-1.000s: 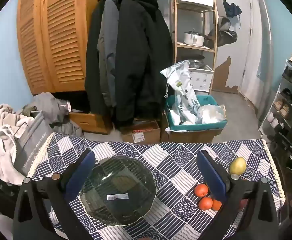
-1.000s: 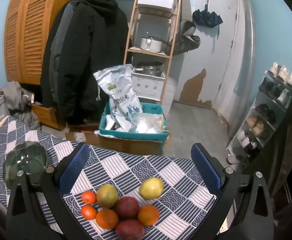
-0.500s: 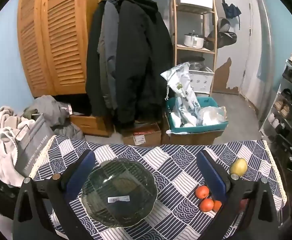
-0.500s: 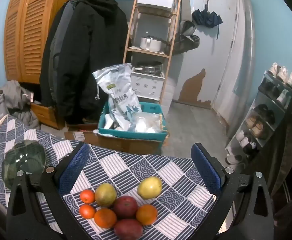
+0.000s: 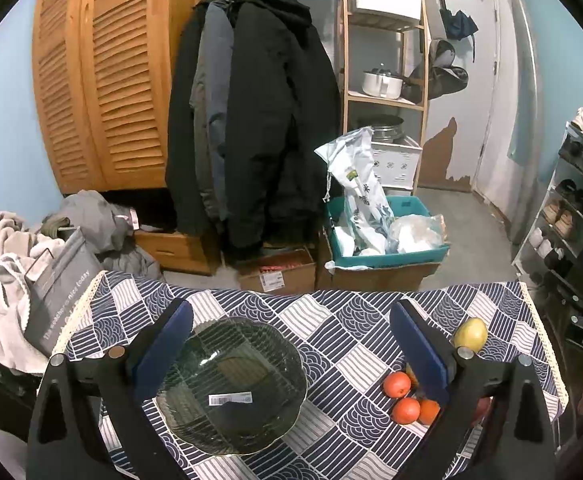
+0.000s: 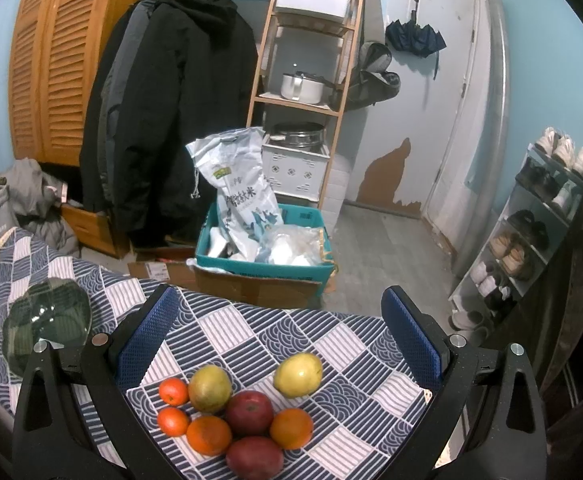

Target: Organize fruits

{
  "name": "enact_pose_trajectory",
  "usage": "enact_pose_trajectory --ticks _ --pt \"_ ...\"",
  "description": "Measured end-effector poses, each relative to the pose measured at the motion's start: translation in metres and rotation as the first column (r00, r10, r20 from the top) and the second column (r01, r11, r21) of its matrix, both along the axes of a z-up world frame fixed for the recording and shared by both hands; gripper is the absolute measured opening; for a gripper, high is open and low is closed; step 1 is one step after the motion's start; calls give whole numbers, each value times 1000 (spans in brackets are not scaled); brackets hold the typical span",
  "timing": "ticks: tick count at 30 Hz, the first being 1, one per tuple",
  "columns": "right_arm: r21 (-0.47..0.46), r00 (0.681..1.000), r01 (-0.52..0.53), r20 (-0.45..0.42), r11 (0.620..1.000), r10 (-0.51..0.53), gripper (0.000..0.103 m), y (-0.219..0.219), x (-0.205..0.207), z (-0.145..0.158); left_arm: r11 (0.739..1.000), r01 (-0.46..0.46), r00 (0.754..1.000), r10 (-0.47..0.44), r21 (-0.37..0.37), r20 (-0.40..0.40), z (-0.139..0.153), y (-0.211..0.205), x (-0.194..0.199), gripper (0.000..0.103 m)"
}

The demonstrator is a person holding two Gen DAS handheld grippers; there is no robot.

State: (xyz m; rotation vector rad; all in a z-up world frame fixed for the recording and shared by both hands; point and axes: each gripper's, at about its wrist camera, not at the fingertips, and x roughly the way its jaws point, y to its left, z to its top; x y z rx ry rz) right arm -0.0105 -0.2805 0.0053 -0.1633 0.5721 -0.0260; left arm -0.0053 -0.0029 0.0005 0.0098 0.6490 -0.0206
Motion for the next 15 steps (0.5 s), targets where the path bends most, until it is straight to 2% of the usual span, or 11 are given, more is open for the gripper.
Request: enact_pose_trajectory --ticks 15 --pt "-6 1000 1 1 1000 -1 100 1 -1 0 1000 8 1000 -8 -10 -9 0 -2 0 100"
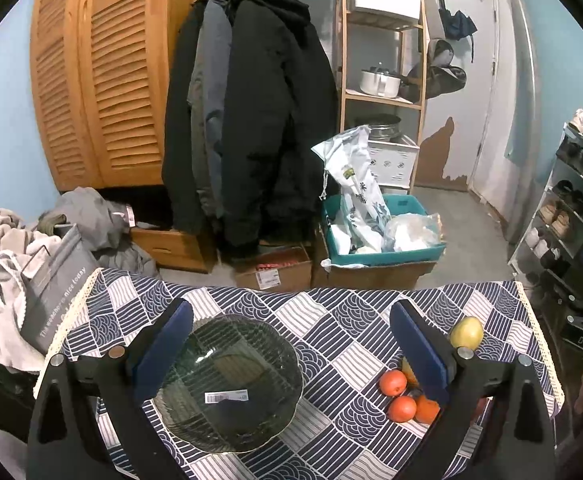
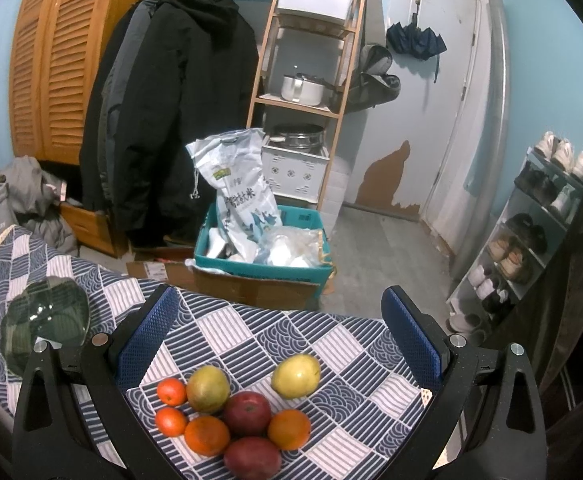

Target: Organize fruits

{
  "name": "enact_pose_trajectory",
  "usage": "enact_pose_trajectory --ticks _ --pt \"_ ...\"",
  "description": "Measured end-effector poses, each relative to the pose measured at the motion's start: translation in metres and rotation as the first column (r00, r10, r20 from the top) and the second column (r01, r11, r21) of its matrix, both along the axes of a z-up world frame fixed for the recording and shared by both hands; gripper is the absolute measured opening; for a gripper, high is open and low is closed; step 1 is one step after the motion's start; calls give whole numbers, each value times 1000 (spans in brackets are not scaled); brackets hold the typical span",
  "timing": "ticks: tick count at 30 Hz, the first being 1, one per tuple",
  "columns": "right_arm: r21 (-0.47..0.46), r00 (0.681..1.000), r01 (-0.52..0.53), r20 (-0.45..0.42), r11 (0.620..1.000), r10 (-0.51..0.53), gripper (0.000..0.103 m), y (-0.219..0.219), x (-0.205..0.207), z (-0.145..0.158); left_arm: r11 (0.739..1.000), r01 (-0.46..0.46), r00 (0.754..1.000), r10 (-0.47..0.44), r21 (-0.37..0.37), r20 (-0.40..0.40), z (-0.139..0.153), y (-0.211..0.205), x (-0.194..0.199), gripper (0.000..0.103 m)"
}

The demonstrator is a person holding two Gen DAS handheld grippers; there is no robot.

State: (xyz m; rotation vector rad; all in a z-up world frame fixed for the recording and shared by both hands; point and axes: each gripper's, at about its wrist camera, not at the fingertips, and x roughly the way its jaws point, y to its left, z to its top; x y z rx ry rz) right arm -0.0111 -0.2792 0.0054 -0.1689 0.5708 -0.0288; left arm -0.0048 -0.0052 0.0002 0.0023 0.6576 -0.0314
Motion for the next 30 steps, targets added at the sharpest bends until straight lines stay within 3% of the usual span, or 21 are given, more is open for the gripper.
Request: enact_pose_trajectory --ticks 30 --pt "-7 1000 -2 -1 1000 2 100 1 -1 -1 1000 4 1000 -4 0 -2 0 -2 -1 100"
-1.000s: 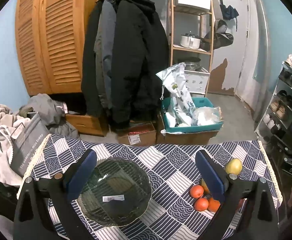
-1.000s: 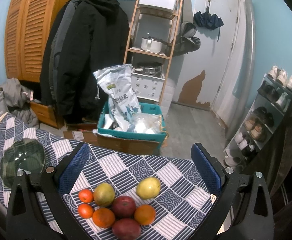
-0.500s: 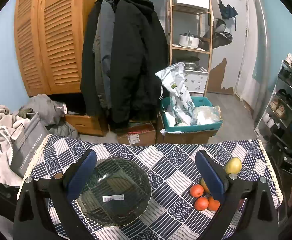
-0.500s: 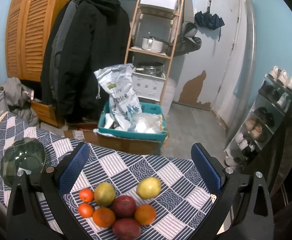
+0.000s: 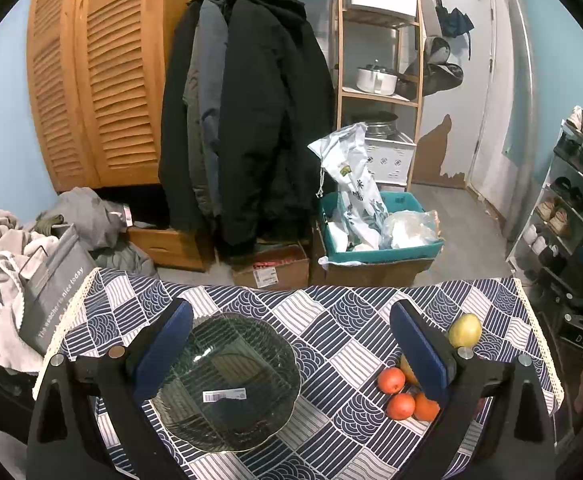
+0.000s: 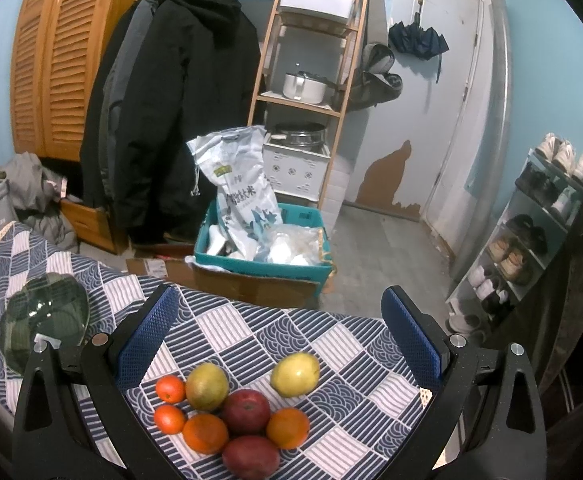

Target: Organize fruits

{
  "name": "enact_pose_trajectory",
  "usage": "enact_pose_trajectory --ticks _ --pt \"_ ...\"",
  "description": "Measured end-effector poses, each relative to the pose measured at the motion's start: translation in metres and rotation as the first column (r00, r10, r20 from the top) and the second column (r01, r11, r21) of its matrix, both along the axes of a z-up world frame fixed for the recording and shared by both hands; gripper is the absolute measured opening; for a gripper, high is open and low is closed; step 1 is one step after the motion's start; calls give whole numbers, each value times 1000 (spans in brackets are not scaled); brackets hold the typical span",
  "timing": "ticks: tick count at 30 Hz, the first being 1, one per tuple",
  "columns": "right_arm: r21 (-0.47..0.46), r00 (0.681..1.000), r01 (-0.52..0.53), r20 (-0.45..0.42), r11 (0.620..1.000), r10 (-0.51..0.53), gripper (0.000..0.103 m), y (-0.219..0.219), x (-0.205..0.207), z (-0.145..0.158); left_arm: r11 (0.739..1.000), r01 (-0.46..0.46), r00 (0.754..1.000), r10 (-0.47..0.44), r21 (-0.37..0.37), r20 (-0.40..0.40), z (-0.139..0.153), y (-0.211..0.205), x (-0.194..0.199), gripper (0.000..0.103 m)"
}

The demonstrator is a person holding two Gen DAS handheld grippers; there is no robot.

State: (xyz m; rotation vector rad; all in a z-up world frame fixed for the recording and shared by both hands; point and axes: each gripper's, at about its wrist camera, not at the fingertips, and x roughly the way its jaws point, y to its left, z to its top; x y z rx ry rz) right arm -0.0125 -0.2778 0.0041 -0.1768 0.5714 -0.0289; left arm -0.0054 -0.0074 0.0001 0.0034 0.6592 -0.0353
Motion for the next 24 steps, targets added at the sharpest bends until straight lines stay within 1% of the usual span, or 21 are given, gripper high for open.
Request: enact_pose_trajectory --ticks 24 --pt "-5 1000 0 -2 1000 0 100 -1 0 -3 1000 5 1000 -5 -1 -6 -2 -3 0 100"
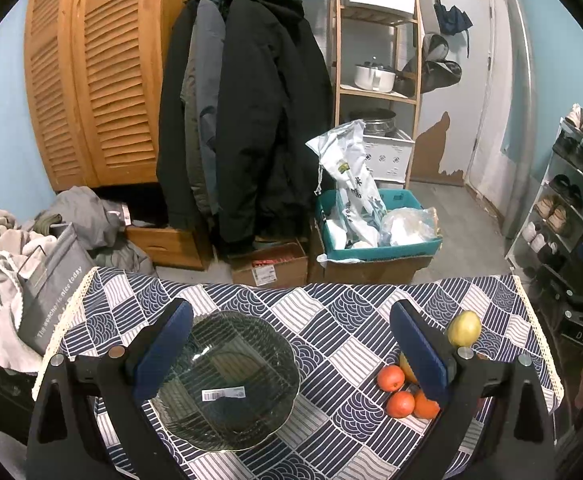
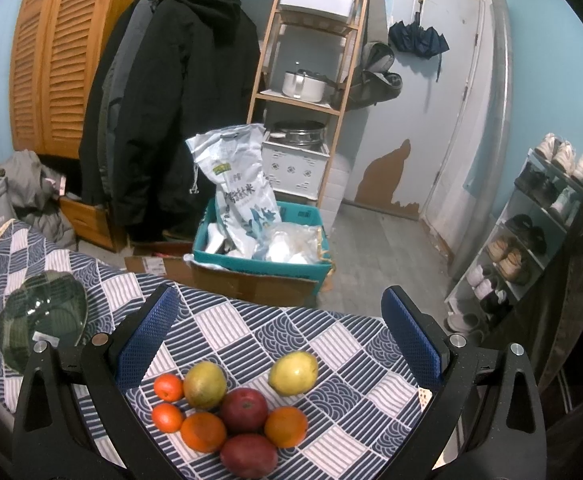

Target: Organize fruits

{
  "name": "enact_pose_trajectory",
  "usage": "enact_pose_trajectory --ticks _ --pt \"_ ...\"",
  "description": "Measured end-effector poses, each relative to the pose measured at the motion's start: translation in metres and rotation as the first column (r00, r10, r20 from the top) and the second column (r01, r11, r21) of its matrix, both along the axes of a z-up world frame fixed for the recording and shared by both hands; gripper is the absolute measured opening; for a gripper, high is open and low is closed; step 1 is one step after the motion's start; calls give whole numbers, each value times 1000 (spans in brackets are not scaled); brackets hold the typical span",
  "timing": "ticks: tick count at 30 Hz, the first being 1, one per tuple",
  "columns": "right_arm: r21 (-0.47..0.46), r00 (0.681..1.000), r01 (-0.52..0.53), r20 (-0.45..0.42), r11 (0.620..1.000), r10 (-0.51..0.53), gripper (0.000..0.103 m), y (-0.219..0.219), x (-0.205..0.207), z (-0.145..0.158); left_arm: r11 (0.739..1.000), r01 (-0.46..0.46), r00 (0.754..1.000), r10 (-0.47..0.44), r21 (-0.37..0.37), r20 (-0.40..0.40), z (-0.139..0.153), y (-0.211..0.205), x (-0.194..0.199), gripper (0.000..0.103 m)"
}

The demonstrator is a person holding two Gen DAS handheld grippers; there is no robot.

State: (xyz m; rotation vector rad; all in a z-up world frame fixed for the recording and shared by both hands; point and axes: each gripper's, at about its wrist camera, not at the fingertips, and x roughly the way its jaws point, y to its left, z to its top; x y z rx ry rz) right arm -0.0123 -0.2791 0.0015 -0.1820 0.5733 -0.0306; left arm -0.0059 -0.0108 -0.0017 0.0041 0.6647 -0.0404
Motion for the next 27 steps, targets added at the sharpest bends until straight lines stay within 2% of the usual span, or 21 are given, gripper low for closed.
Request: enact_pose_trajectory --ticks 14,22,27 --pt "-5 1000 9 -8 1000 -9 100 -8 -3 -1 1000 16 1000 -16 3 -15 -7 -5 -1 100" --pt "-20 999 29 -37 999 -30 100 -20 -1 -10 999 42 997 -41 16 -58 -20 -13 9 100" --pt "-36 996 45 -80 998 -48 100 -26 4 -22 997 74 991 -72 14 -111 -34 -20 17 100"
